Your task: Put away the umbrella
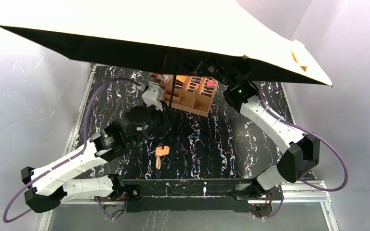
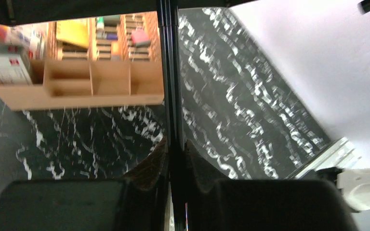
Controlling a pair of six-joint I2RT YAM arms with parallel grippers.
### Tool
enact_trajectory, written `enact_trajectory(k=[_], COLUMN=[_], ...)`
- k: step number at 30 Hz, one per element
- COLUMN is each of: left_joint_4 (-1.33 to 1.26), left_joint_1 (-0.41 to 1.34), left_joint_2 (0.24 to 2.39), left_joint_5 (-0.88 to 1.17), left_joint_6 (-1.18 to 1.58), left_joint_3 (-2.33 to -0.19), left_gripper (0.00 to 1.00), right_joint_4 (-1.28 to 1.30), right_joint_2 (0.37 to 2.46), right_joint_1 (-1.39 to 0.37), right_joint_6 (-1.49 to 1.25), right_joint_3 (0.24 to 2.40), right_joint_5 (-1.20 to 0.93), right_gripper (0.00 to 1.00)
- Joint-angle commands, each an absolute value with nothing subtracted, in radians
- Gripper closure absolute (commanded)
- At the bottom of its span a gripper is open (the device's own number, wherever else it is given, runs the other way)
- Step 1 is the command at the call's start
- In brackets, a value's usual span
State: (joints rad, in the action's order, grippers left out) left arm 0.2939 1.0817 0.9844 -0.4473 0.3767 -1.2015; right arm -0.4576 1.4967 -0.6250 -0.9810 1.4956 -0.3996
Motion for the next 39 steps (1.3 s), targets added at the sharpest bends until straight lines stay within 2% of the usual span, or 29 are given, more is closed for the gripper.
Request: enact_trajectory(k=[1,8,12,15,17,23,29,32,33,34,37,38,39], left_joint_4=[0.246,0.187,0.136,0.077,0.027,-0.136,-0.251,-0.291,-0.305,-0.320,-0.348,-0.348,-0.328], left_joint_1=[1.088,1.088,1.088,1.088,1.088,1.088,1.086,1.082,1.080,1.076,1.068,1.065,1.065], left_joint_2=[0.940,0.925,0.912,0.907,0.911,0.956,1.044,1.092,1.111,1.123,1.152,1.166,1.177], left_joint_5=[-0.459,-0.414,-0.397,-0.375,-0.352,-0.263,-0.205,-0.194,-0.185,-0.175,-0.147,-0.136,-0.134], left_joint_6=[0.426,0.520,0.539,0.537,0.533,0.522,0.528,0.537,0.543,0.547,0.551,0.549,0.535], left_joint_3=[-1.092,-0.948,-0.902,-0.865,-0.840,-0.804,-0.810,-0.813,-0.814,-0.817,-0.829,-0.842,-0.860], left_gripper=[1.00,0.98,0.63,0.48,0.42,0.35,0.34,0.38,0.44,0.51,0.83,0.96,1.00], right_joint_4=[-0.650,-0.781,-0.773,-0.772,-0.793,-0.853,-0.811,-0.787,-0.779,-0.775,-0.742,-0.686,-0.622], right_joint_2=[1.428,1.358,1.339,1.330,1.326,1.298,1.242,1.216,1.209,1.202,1.182,1.165,1.145], right_joint_1=[-0.584,-0.524,-0.508,-0.491,-0.481,-0.457,-0.434,-0.426,-0.425,-0.423,-0.414,-0.406,-0.399], right_joint_6=[-0.892,-0.971,-0.992,-1.032,-1.063,-1.157,-1.163,-1.160,-1.159,-1.158,-1.141,-1.105,-1.051], right_joint_3=[1.301,1.061,1.028,1.009,0.994,0.943,0.909,0.899,0.897,0.894,0.887,0.888,0.892], right_joint_5=[-0.483,-0.502,-0.520,-0.540,-0.555,-0.581,-0.583,-0.586,-0.586,-0.586,-0.582,-0.572,-0.560], right_gripper=[1.00,1.00,1.00,0.99,0.98,0.97,0.96,0.96,0.96,0.95,0.95,0.92,0.84])
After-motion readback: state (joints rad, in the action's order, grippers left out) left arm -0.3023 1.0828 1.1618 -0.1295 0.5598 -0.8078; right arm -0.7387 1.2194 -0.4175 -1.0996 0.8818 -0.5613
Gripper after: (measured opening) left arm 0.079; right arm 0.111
